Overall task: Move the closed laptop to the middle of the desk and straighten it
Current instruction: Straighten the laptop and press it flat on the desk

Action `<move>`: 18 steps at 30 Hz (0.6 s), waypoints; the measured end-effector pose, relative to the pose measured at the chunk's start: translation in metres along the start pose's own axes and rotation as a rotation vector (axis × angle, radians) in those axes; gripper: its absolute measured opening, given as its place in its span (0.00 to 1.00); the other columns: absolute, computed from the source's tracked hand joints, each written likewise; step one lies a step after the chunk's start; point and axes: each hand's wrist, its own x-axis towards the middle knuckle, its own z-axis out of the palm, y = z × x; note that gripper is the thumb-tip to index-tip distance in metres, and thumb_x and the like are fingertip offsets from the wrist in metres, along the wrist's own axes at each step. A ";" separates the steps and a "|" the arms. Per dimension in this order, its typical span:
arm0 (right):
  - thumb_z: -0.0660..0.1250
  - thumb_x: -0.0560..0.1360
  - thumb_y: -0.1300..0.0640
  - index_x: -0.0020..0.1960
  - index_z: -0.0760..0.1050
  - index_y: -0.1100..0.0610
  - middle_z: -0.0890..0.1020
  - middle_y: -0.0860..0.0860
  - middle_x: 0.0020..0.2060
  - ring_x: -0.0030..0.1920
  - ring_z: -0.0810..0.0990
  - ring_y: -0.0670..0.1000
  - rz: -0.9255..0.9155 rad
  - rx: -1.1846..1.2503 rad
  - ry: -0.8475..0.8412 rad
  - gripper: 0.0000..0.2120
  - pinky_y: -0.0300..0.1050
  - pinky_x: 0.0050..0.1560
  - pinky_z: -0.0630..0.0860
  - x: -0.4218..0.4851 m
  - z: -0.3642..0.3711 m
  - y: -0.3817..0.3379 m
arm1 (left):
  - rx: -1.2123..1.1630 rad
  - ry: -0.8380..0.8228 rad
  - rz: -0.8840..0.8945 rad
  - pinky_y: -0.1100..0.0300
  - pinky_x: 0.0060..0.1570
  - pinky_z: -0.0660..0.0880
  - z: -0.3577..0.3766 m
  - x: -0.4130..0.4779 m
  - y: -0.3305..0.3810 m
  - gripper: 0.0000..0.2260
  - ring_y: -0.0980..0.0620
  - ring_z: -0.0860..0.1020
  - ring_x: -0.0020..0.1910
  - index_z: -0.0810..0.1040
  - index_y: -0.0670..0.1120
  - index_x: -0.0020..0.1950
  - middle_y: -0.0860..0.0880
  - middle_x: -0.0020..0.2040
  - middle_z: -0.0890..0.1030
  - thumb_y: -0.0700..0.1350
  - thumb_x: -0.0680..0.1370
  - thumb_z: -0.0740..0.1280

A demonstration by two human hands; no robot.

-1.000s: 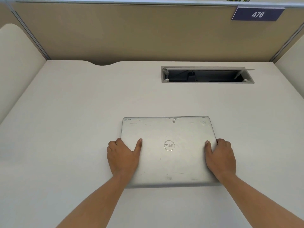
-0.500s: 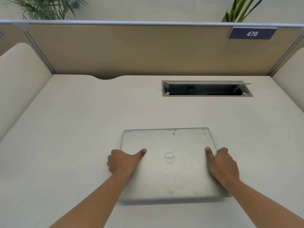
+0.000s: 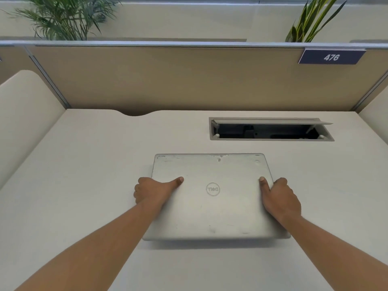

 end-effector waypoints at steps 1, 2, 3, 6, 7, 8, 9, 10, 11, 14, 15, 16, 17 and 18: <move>0.53 0.77 0.35 0.52 0.66 0.61 0.77 0.57 0.44 0.41 0.73 0.59 0.001 0.000 0.002 0.27 0.51 0.39 0.70 0.009 0.001 -0.005 | -0.003 0.002 0.002 0.44 0.54 0.77 0.001 0.006 0.007 0.50 0.38 0.76 0.56 0.69 0.40 0.57 0.41 0.56 0.78 0.71 0.47 0.76; 0.53 0.77 0.35 0.53 0.66 0.62 0.78 0.57 0.45 0.41 0.74 0.59 0.002 0.001 0.005 0.28 0.51 0.39 0.70 0.017 0.002 -0.010 | -0.004 0.004 0.004 0.44 0.54 0.77 0.002 0.012 0.014 0.50 0.38 0.76 0.56 0.70 0.40 0.57 0.41 0.56 0.78 0.71 0.47 0.76; 0.53 0.77 0.35 0.54 0.67 0.62 0.78 0.58 0.45 0.42 0.75 0.60 0.000 0.001 0.008 0.28 0.51 0.39 0.70 0.024 0.004 -0.014 | -0.004 0.007 0.005 0.44 0.54 0.77 0.003 0.018 0.020 0.50 0.38 0.77 0.56 0.70 0.40 0.57 0.41 0.56 0.78 0.71 0.46 0.76; 0.53 0.77 0.35 0.55 0.67 0.63 0.79 0.59 0.46 0.45 0.78 0.62 -0.003 -0.004 0.017 0.29 0.52 0.40 0.71 0.043 0.007 -0.026 | -0.004 0.013 0.011 0.44 0.55 0.77 0.007 0.032 0.036 0.50 0.38 0.77 0.56 0.70 0.40 0.58 0.41 0.56 0.78 0.70 0.48 0.76; 0.53 0.78 0.35 0.55 0.67 0.63 0.79 0.59 0.47 0.46 0.78 0.63 0.000 -0.011 0.018 0.29 0.52 0.40 0.71 0.048 0.008 -0.029 | -0.004 0.014 0.012 0.44 0.55 0.77 0.008 0.036 0.040 0.50 0.38 0.77 0.56 0.70 0.40 0.58 0.41 0.56 0.78 0.70 0.48 0.77; 0.53 0.78 0.35 0.55 0.67 0.63 0.79 0.60 0.47 0.46 0.78 0.63 0.003 -0.019 0.018 0.29 0.52 0.40 0.71 0.053 0.009 -0.031 | -0.003 0.015 0.013 0.44 0.55 0.77 0.010 0.040 0.044 0.49 0.38 0.77 0.56 0.70 0.40 0.58 0.41 0.56 0.78 0.70 0.48 0.77; 0.52 0.78 0.35 0.55 0.67 0.63 0.79 0.60 0.48 0.47 0.78 0.63 0.006 -0.027 0.018 0.29 0.51 0.40 0.71 0.057 0.011 -0.033 | 0.000 0.017 0.015 0.44 0.55 0.77 0.011 0.042 0.047 0.49 0.39 0.77 0.56 0.70 0.40 0.58 0.41 0.57 0.78 0.70 0.49 0.77; 0.52 0.78 0.36 0.55 0.67 0.64 0.79 0.60 0.48 0.47 0.78 0.63 0.009 -0.033 0.017 0.29 0.51 0.40 0.71 0.061 0.013 -0.034 | 0.007 0.019 0.019 0.44 0.55 0.77 0.013 0.045 0.050 0.49 0.39 0.76 0.57 0.70 0.40 0.58 0.40 0.57 0.77 0.70 0.49 0.77; 0.52 0.78 0.36 0.55 0.67 0.64 0.79 0.60 0.48 0.48 0.78 0.64 0.013 -0.037 0.016 0.29 0.52 0.41 0.71 0.064 0.015 -0.035 | 0.020 0.022 0.025 0.44 0.56 0.77 0.015 0.047 0.051 0.49 0.39 0.76 0.58 0.69 0.40 0.59 0.41 0.58 0.77 0.70 0.50 0.77; 0.52 0.78 0.36 0.55 0.67 0.64 0.79 0.60 0.49 0.48 0.79 0.64 0.026 -0.036 0.008 0.29 0.54 0.44 0.74 0.072 0.020 -0.036 | 0.069 0.022 0.051 0.45 0.58 0.75 0.021 0.052 0.054 0.48 0.39 0.75 0.59 0.69 0.40 0.61 0.41 0.60 0.75 0.70 0.53 0.76; 0.52 0.78 0.35 0.55 0.67 0.64 0.79 0.60 0.49 0.48 0.79 0.64 0.031 -0.037 0.007 0.29 0.54 0.44 0.74 0.075 0.022 -0.036 | 0.077 0.017 0.056 0.45 0.58 0.75 0.024 0.054 0.054 0.47 0.39 0.74 0.60 0.69 0.40 0.61 0.41 0.60 0.75 0.69 0.54 0.76; 0.52 0.78 0.35 0.54 0.67 0.63 0.79 0.60 0.49 0.47 0.79 0.64 0.035 -0.040 0.007 0.29 0.54 0.44 0.74 0.077 0.023 -0.035 | 0.082 0.012 0.060 0.45 0.59 0.75 0.026 0.055 0.054 0.47 0.39 0.74 0.60 0.69 0.40 0.61 0.41 0.61 0.75 0.69 0.54 0.76; 0.53 0.77 0.35 0.54 0.67 0.63 0.79 0.60 0.48 0.46 0.78 0.63 0.035 -0.044 0.010 0.29 0.53 0.43 0.74 0.078 0.024 -0.035 | 0.085 0.011 0.063 0.45 0.59 0.74 0.028 0.057 0.054 0.47 0.39 0.73 0.61 0.69 0.39 0.61 0.41 0.61 0.75 0.68 0.55 0.77; 0.53 0.77 0.35 0.53 0.67 0.63 0.80 0.59 0.48 0.46 0.78 0.62 0.033 -0.047 0.013 0.29 0.52 0.42 0.73 0.080 0.025 -0.034 | 0.088 0.011 0.063 0.45 0.59 0.74 0.030 0.058 0.053 0.46 0.39 0.73 0.61 0.69 0.39 0.61 0.40 0.61 0.75 0.68 0.55 0.77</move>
